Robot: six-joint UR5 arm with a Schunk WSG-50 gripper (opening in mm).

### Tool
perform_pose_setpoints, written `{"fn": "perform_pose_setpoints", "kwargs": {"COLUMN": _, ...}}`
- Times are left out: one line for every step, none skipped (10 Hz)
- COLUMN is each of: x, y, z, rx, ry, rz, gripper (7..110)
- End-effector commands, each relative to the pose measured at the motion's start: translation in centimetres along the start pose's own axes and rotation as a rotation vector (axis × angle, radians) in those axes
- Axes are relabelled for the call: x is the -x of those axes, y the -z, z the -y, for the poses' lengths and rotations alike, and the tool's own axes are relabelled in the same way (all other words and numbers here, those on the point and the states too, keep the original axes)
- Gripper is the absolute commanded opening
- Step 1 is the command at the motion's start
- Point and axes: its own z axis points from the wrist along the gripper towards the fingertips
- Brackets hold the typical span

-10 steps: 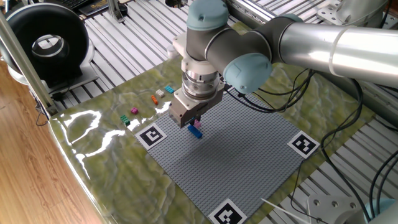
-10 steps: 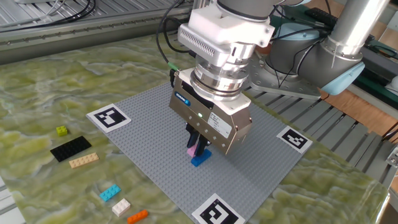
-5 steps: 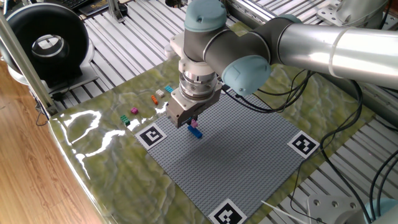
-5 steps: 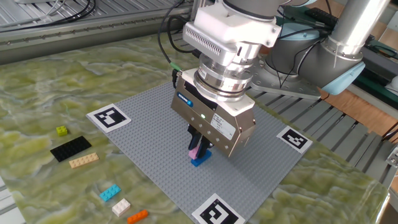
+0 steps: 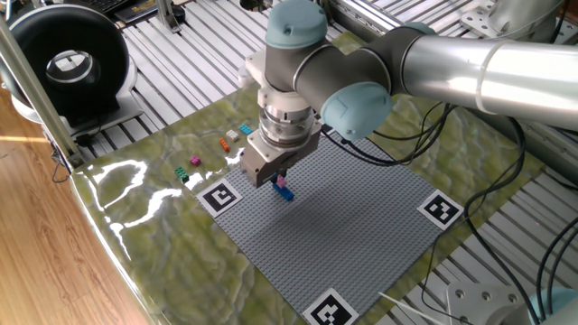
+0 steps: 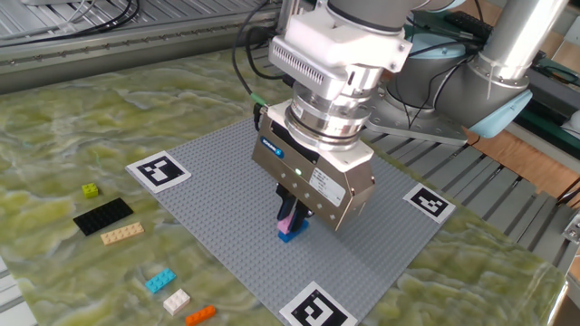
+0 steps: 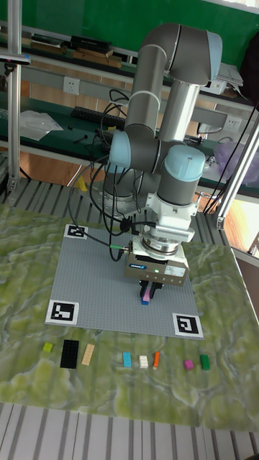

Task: Stack small Lego blocks randomly, one at a time

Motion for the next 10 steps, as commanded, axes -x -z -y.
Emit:
{"fn": "perform_pose_setpoints", "kwargs": {"x": -0.11, "y": -0.43, "z": -0.07, "rx": 0.013, "ry": -0.013, "rz": 0.003, "gripper": 7}}
{"fn": "perform_pose_setpoints", "kwargs": {"x": -0.15, "y": -0.4, "z": 0.0, "rx": 0.01, "ry": -0.013, "rz": 0.002, "gripper": 7}}
{"fn": "perform_pose_setpoints", "kwargs": {"x": -0.18, "y": -0.42, "z": 0.02, "rx": 0.01, "ry": -0.013, "rz": 0.002, "gripper": 7}}
{"fn": "perform_pose_setpoints", "kwargs": {"x": -0.23, "y": -0.43, "z": 0.05, "rx": 0.009, "ry": -0.012, "rz": 0.001, "gripper": 7}}
{"fn": "perform_pose_setpoints", "kwargs": {"x": -0.28, "y": -0.43, "z": 0.0, "rx": 0.01, "ry": -0.013, "rz": -0.001, "gripper": 7}}
{"fn": "perform_pose_setpoints", "kwargs": {"x": -0.33, "y": -0.44, "z": -0.07, "rx": 0.012, "ry": -0.013, "rz": -0.001, "gripper": 7}}
{"fn": "perform_pose_setpoints", "kwargs": {"x": -0.43, "y": -0.46, "z": -0.08, "rx": 0.01, "ry": -0.014, "rz": -0.001, "gripper": 7}}
{"fn": "perform_pose_setpoints", "kwargs": {"x": -0.52, "y": -0.48, "z": -0.13, "rx": 0.01, "ry": -0.016, "rz": -0.001, "gripper": 7}}
{"fn": "perform_pose_setpoints", "kwargs": {"x": -0.6, "y": -0.49, "z": -0.17, "rx": 0.01, "ry": -0.016, "rz": -0.001, "gripper": 7}}
{"fn": "perform_pose_setpoints", "kwargs": {"x": -0.63, "y": -0.49, "z": -0.22, "rx": 0.012, "ry": -0.016, "rz": -0.001, "gripper": 7}}
